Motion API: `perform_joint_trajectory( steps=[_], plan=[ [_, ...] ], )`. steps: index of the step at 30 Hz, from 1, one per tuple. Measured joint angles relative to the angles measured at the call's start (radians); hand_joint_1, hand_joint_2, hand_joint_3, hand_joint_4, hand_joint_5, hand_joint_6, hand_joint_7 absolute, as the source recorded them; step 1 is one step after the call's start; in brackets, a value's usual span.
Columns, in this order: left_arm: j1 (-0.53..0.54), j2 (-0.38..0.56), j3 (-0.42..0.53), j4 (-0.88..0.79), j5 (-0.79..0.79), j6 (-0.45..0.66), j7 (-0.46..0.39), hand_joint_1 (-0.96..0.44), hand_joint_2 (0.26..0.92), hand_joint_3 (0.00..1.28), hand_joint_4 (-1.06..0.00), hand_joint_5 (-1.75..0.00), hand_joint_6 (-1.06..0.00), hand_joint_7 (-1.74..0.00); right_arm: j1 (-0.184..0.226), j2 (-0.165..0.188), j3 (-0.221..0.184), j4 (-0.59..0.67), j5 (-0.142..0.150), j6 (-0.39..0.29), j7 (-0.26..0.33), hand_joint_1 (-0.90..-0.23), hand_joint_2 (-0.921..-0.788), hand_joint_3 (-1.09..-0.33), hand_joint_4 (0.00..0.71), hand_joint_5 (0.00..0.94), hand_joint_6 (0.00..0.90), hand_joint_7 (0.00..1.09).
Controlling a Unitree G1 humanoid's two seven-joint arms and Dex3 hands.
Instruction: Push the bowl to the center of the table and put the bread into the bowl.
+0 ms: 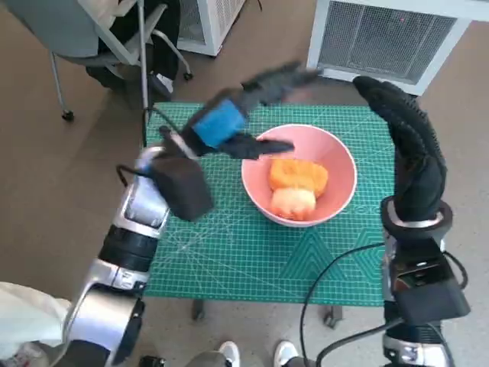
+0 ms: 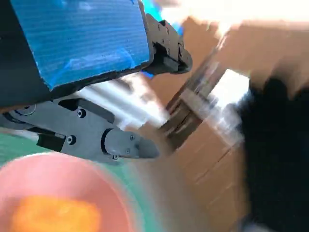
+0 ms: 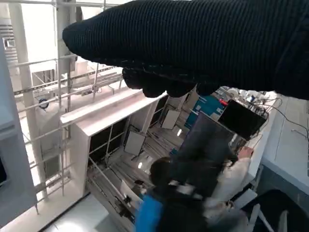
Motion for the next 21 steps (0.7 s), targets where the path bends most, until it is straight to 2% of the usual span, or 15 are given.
perform_joint_trajectory(
  steps=[2,6,14,21],
  plan=[
    [0.03,-0.023,0.026,-0.041,-0.054,0.015,0.003,-0.35,0.921,0.31,-0.26,-0.25,-0.04,-0.89,-0.005,0.0,0.0,-0.006,0.0,0.008,0.0,-0.554,-0.921,-0.74,0.29,0.008,0.0,0.68],
    [0.092,-0.071,0.061,-0.102,-0.142,0.027,0.009,-0.35,0.921,0.36,-0.12,-0.5,-0.01,-0.95,-0.016,0.0,0.0,-0.015,0.002,0.023,0.0,-0.544,-0.921,-0.741,0.29,0.008,0.0,0.68],
    [0.18,-0.139,0.109,-0.127,-0.243,0.002,0.012,-0.36,0.921,0.39,-0.03,-0.69,0.0,-0.99,-0.037,0.007,0.005,-0.023,0.008,0.043,0.001,-0.543,-0.921,-0.739,0.291,0.008,-0.001,0.69],
    [0.201,-0.143,0.135,-0.122,-0.277,-0.053,-0.028,-0.34,0.921,0.39,0.0,-0.73,0.0,-0.98,-0.042,0.014,0.009,-0.026,0.017,0.058,0.006,-0.532,-0.921,-0.74,0.291,0.007,-0.001,0.69]
  ],
)
